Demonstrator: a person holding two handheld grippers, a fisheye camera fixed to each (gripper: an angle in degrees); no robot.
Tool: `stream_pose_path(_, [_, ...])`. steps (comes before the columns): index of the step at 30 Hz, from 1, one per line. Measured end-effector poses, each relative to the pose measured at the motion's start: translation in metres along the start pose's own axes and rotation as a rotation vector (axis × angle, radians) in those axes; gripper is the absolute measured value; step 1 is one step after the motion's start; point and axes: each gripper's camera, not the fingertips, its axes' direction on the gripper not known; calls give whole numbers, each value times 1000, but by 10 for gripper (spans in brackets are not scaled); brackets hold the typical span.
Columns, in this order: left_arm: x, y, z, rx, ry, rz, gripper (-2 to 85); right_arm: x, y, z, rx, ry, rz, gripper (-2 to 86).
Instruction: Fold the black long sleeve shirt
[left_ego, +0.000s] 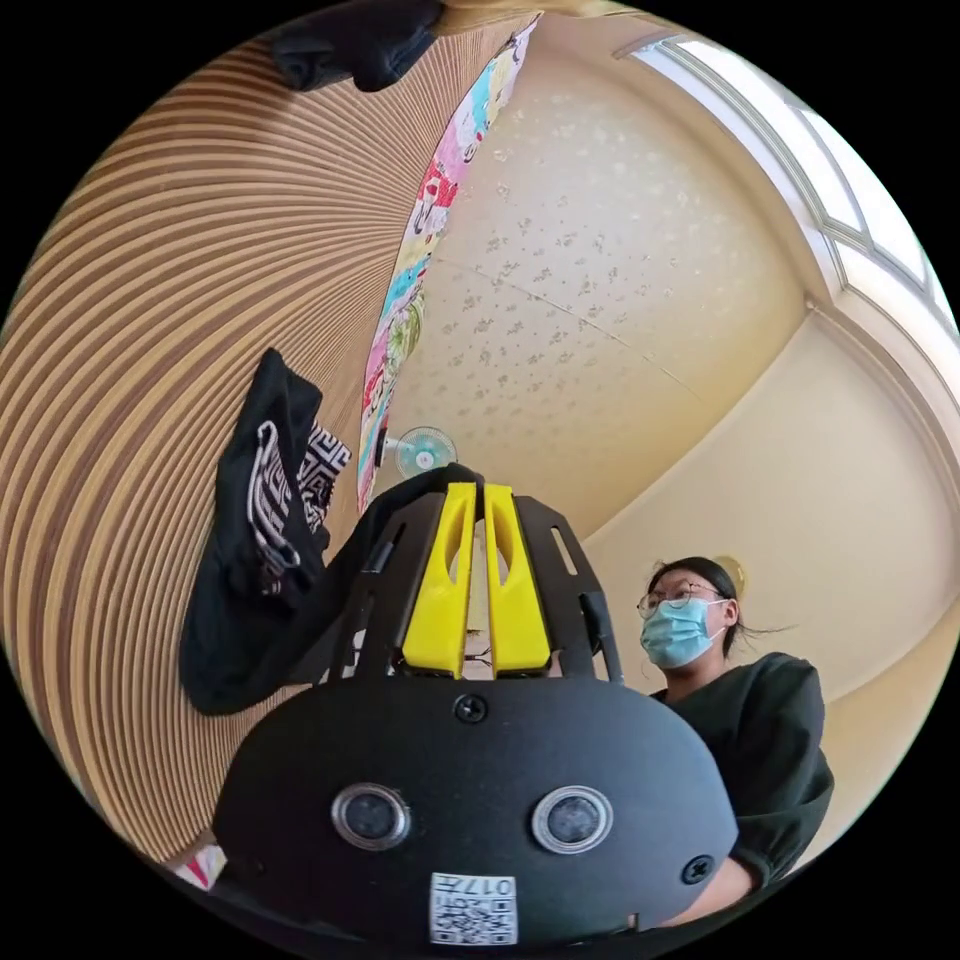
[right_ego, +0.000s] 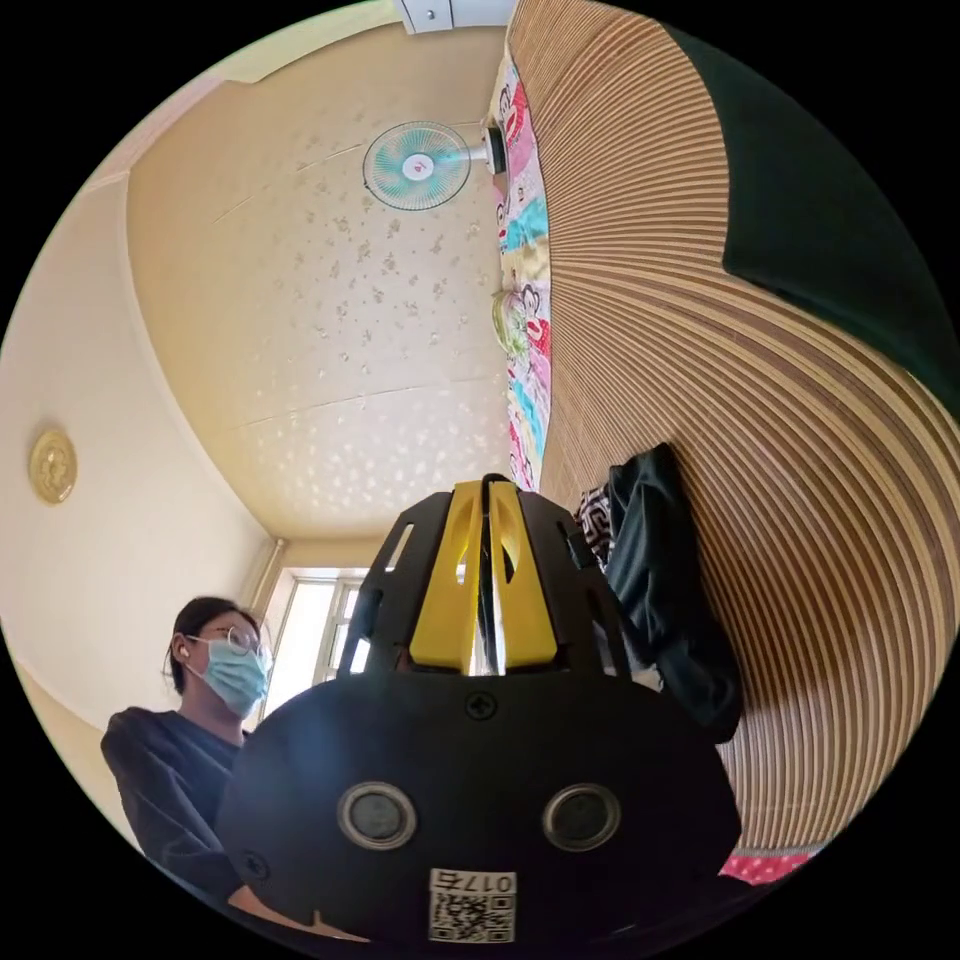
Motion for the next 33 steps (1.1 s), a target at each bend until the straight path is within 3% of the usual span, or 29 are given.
stream_pose_path(8, [-54,-63,39,66,-165,-171,10,13,-61,90,-24,322,3,27])
stream_pose_path(11, [-53,-69,32,94,-188,-104,57,5,-68,110,-63,420,-52,50])
stream_pose_path(14, [-31,-60,18,58,-352,-11,109,-31,-56,119,-27,469,-152,72])
stream_pose_path(16, [-17,-42,20,-76,-573,32,128,-58,-40,135,-56,537,-235,75])
stream_pose_path(22, [-27,17,41,-400,-788,11,156,-107,60,275,-493,814,-409,81])
stream_pose_path(27, [-52,33,56,-484,-861,-40,98,-107,168,434,-943,938,-506,113])
stream_pose_path(33, [-43,57,70,-478,-862,58,35,-90,248,552,-1156,1214,-593,168])
